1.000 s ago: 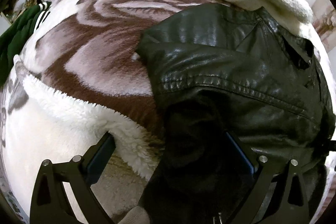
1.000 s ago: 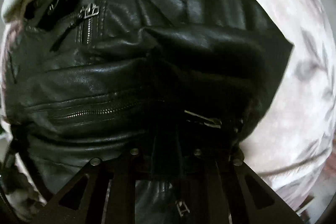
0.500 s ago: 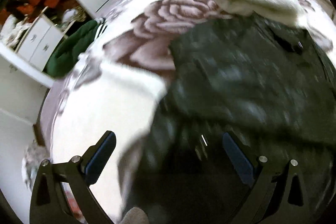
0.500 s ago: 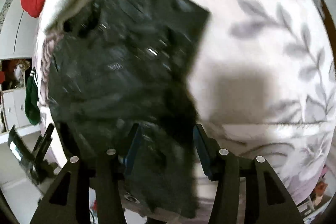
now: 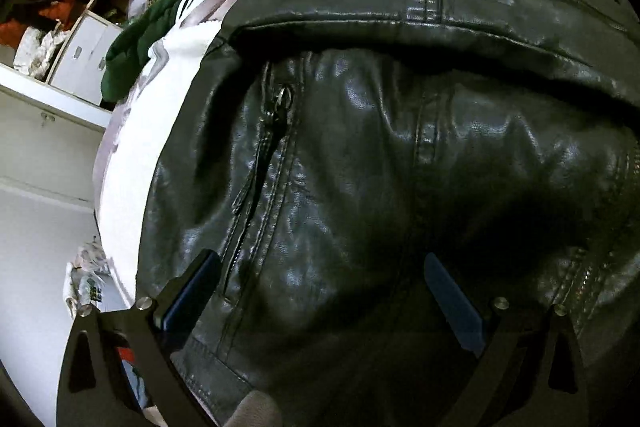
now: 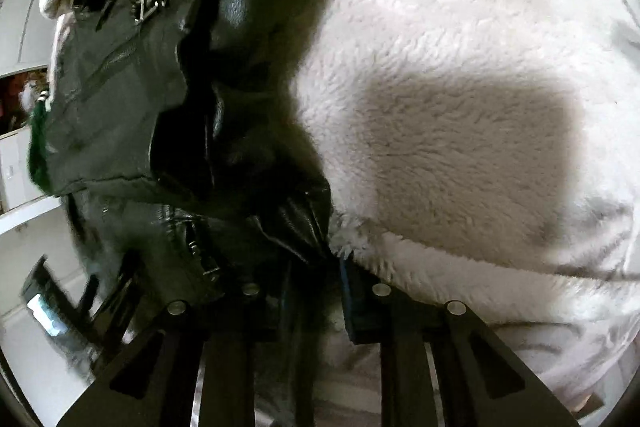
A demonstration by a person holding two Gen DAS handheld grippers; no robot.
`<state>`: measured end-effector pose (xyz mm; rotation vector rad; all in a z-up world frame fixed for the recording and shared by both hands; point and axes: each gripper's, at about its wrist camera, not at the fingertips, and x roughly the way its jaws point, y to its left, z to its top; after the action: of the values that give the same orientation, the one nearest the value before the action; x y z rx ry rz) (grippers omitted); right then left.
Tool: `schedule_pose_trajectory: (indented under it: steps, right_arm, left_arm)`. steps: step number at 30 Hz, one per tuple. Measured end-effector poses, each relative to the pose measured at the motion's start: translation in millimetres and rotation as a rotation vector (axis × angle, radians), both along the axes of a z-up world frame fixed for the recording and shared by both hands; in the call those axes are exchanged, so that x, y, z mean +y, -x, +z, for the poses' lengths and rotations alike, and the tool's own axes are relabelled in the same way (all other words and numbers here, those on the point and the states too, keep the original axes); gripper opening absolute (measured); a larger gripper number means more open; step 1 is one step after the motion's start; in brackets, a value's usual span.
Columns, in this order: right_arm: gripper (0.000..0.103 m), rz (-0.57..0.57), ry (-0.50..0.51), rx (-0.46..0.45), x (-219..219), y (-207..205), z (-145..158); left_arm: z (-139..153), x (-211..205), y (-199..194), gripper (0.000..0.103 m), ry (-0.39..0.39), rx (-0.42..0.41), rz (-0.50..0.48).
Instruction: Fold large clothes
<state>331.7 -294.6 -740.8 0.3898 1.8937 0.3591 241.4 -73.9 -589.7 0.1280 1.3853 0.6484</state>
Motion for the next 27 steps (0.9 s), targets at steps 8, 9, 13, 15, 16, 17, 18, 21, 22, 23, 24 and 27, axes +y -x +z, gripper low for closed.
schedule_pose_trajectory:
  steps: [8,9,13,15,16,17,18,21,22,23,24,27]
  right_arm:
    - [0.056,0.092,0.100,-0.108,-59,11,47]
    - [0.056,0.085,0.114,-0.110,-68,11,48]
    - [0.057,0.025,0.186,-0.105,-107,11,50]
    - [0.057,-0.010,0.218,-0.105,-127,10,52]
    - [0.057,-0.027,0.230,-0.102,-138,9,52]
    - [0.057,-0.048,0.239,-0.099,-150,7,52]
    - [0.057,-0.065,0.249,-0.098,-159,4,52]
    - [0.057,-0.082,0.270,-0.103,-176,-3,54]
    - [0.057,-0.078,0.282,-0.112,-179,-6,55]
    - [0.057,-0.073,0.285,-0.116,-181,-8,55]
    - [0.057,-0.067,0.287,-0.117,-181,-11,54]
    - [0.057,-0.059,0.285,-0.117,-181,-14,61]
  left_arm:
    - [49,-62,16,0.103,-0.177,0.005,-0.083]
    - [57,-82,22,0.103,-0.196,0.001,-0.110]
    - [65,-161,40,0.103,-0.259,0.032,-0.236]
    - [58,-202,49,0.103,-0.307,0.054,-0.305]
    - [51,-222,53,0.103,-0.323,0.071,-0.345]
    - [43,-243,58,0.103,-0.339,0.078,-0.382]
    - [36,-257,61,0.103,-0.348,0.082,-0.409]
    - [9,-285,68,0.103,-0.398,0.091,-0.453]
    - [3,-289,68,0.103,-0.418,0.097,-0.454]
    - [-7,-289,68,0.103,-0.437,0.105,-0.450]
    - [-12,-288,66,0.103,-0.448,0.112,-0.444]
    - [-17,-285,62,0.103,-0.443,0.106,-0.404]
